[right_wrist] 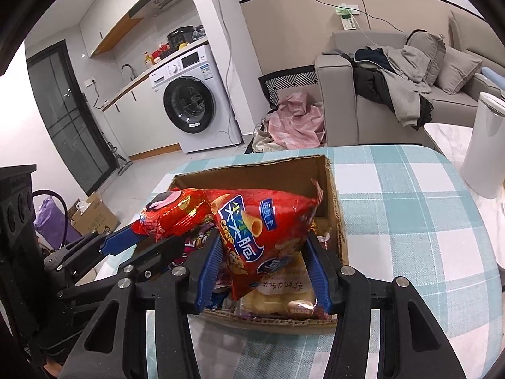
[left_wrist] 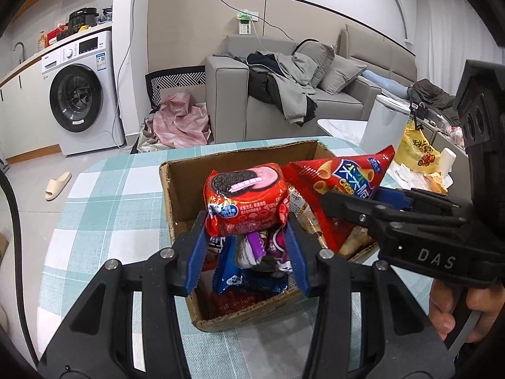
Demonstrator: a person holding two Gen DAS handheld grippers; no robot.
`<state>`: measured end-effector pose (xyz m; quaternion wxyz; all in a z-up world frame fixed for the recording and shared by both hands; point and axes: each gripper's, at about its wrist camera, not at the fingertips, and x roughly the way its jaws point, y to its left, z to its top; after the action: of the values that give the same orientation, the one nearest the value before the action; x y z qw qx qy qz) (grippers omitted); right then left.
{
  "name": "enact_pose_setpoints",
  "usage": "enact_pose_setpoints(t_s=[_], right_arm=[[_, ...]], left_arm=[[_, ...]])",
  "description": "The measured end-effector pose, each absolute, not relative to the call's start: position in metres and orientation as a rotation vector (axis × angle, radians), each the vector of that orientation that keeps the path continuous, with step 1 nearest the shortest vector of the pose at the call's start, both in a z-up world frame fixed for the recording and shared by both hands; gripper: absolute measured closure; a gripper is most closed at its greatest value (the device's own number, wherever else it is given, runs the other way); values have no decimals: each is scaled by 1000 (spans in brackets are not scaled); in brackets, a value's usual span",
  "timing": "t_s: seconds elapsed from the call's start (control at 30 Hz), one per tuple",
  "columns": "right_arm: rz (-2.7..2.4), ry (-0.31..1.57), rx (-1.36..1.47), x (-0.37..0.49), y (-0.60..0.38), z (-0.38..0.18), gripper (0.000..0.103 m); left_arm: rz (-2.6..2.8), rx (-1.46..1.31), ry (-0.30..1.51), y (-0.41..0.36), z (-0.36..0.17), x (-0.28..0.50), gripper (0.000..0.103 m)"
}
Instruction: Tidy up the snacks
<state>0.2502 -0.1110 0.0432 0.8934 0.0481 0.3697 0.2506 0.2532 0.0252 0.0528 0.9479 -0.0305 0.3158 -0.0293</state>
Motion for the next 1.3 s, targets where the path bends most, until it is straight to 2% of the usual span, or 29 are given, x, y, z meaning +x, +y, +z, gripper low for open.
enact_pose_setpoints(t_s=[0.6, 0.73, 0.8, 0.9, 0.97, 1.0, 1.13, 1.2, 1.3], right_arm=[[535, 798, 60, 252, -110, 38, 51], [544, 760, -8, 239, -108, 43, 42], [542, 739, -39, 232, -107, 46, 36], [537, 715, -55, 224, -112, 52, 28], [534, 700, -48, 219, -118, 55, 21], [533, 691, -44, 216, -122, 57, 15], [524, 672, -22, 207, -136, 61, 4], [534, 664, -6, 203, -142, 61, 0], [544, 651, 8, 195, -147, 60, 0]], left_arm=[[-84, -77, 669, 29, 39, 269, 59], [-77, -64, 673, 30, 42, 260, 59], [-74, -59, 673, 31, 44, 255, 54], [-68, -60, 647, 34, 49, 243, 38], [-62, -64, 634, 36, 52, 234, 23], [-57, -64, 630, 38, 53, 230, 20], [-54, -50, 601, 41, 58, 209, 1], [-50, -44, 586, 43, 60, 197, 1], [-45, -49, 582, 46, 61, 182, 1]])
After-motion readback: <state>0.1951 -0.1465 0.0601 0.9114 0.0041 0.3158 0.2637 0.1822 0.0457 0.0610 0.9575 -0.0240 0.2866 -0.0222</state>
